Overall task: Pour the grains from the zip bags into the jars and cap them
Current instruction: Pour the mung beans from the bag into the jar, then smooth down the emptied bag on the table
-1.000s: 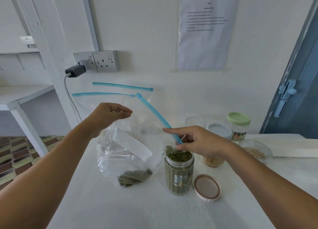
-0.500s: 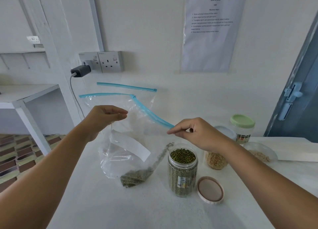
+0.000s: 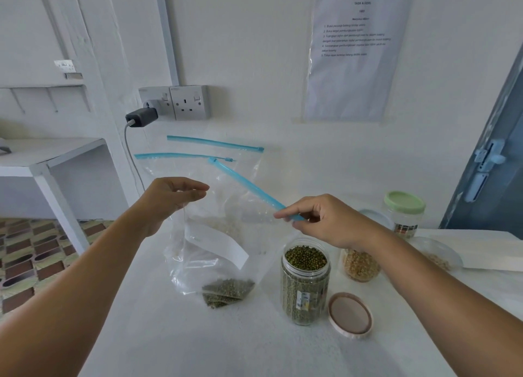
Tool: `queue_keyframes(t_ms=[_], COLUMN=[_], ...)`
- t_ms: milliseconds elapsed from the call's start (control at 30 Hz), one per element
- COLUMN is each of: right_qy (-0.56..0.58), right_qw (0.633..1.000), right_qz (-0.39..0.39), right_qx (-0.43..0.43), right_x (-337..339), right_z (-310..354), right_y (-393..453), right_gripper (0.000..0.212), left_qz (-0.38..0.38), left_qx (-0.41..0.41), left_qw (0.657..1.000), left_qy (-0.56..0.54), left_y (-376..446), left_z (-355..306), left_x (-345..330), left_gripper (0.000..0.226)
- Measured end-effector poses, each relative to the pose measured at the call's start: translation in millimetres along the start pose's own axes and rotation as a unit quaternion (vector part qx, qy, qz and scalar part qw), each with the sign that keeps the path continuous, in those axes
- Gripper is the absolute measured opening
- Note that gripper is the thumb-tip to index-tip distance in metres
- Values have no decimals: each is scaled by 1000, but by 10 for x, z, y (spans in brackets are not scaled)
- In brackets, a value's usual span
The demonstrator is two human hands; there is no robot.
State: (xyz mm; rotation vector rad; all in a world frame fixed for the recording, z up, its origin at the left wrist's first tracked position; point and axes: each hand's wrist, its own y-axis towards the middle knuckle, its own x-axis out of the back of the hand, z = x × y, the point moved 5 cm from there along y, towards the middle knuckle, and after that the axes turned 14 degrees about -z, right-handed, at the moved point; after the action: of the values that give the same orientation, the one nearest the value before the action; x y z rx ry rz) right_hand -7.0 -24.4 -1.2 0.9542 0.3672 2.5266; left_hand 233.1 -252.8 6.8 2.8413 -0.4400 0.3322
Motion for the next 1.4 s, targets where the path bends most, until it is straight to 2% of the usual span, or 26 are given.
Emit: queue_keyframes(t_ms=[233, 400, 533, 633, 733, 933, 1033, 1133, 1267, 1333, 1400], right_qy=[29, 1, -15, -34, -56, -12, -5, 23, 95, 131, 141], right_qw=[998, 999, 997, 993, 987, 971, 966, 974, 990, 990, 989], right_qz=[-59, -37, -70, -106, -139, -221, -237, -211, -106, -52, -43], right_qx=[3, -16, 1, 32, 52, 88, 105, 84, 3, -18, -29], right_x=[31, 4, -4, -57, -110, -76, -146, -337, -606, -722, -810], right_z=[49, 68, 130, 190, 258, 621, 717, 617, 370, 330, 307], right_y=[52, 83, 128, 183, 258, 497, 625, 608, 474, 425, 422], right_gripper=[38, 39, 32, 23, 30, 43, 48, 44, 34, 35, 36], left_qz=[-18, -31, -22, 14, 41, -8, -15, -24, -36, -16, 31], left_qx=[-5, 0, 3, 15, 22, 7, 11, 35, 60, 70, 73], left_qw=[1000, 999, 999, 998, 998, 986, 982, 980, 974, 971, 974], left_qy=[-10, -20, -35, -52, -50, -167, -187, -192, -217, -227, -212], left_y=[8, -9, -31, -81, -151, -252, -276, -289, -313, -340, -389], left_z=[2, 31, 77, 83, 77, 30, 86, 262, 400, 409, 411], left_x=[46, 113, 174, 237, 339, 622, 707, 753, 798, 800, 774], left_gripper=[15, 15, 18, 19, 24, 21, 20, 26, 27, 19, 24])
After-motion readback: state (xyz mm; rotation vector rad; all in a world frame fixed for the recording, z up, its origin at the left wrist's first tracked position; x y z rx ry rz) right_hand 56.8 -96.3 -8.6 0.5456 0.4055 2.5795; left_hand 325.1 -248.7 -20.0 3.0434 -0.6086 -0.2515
